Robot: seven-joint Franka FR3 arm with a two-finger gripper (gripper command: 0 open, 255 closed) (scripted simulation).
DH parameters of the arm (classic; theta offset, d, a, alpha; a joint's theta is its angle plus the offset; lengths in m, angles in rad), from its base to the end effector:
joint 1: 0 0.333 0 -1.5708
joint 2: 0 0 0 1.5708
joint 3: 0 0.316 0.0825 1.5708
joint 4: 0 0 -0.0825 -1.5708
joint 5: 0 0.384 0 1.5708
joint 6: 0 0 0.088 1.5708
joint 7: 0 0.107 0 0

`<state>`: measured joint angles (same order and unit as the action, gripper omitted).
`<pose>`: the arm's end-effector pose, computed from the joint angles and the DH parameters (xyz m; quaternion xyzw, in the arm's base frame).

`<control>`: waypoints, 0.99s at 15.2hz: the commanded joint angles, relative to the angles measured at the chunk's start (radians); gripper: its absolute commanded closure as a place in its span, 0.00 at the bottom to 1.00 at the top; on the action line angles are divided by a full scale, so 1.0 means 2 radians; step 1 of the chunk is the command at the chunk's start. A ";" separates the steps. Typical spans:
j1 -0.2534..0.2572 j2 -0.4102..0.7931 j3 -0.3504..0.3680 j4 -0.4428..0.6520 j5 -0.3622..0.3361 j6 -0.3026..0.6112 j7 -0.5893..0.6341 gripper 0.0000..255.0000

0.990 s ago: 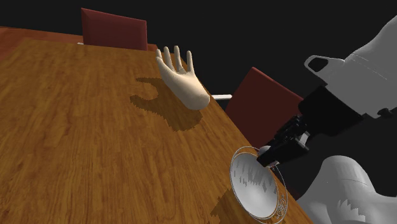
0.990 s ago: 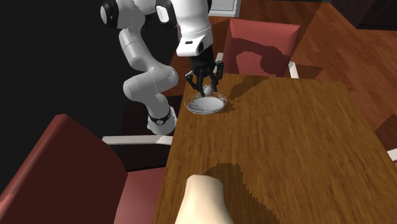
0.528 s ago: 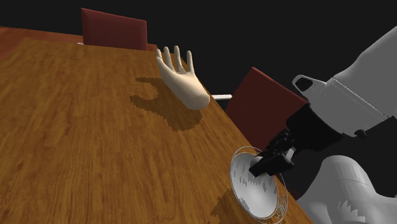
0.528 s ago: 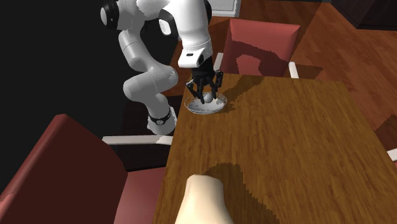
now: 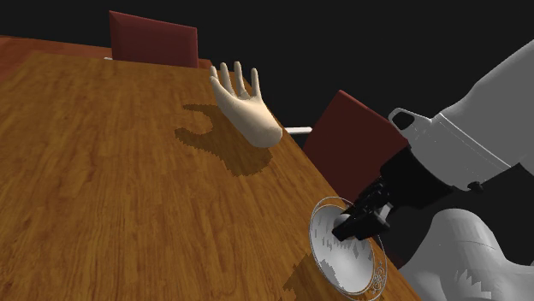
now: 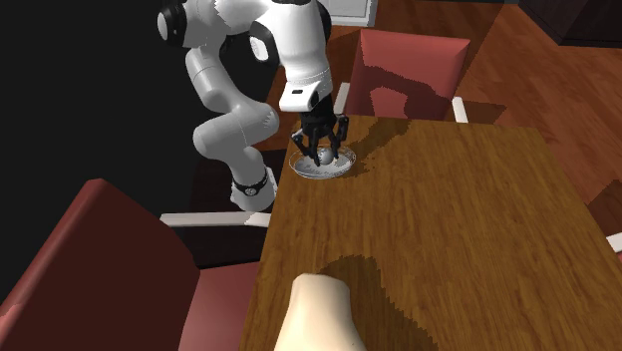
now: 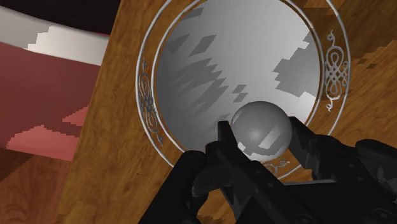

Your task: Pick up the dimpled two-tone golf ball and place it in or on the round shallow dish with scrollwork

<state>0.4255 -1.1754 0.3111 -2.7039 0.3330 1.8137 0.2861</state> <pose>0.1578 0.1994 0.5354 -0.9822 -0.1306 -0.1117 0.0754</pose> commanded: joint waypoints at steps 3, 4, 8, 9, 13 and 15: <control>0.000 0.000 0.000 0.000 0.000 0.000 0.000 0.00; 0.000 0.000 0.000 0.000 0.000 0.000 0.000 0.00; -0.002 -0.001 -0.006 0.015 -0.005 -0.017 0.001 0.00; -0.003 -0.002 -0.012 0.032 -0.010 -0.033 0.002 0.00; -0.006 0.000 -0.021 0.061 -0.019 -0.061 0.004 0.00; -0.006 0.000 -0.021 0.061 -0.019 -0.061 0.004 0.00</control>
<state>0.4143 -1.1758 0.2690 -2.5840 0.2957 1.6928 0.2930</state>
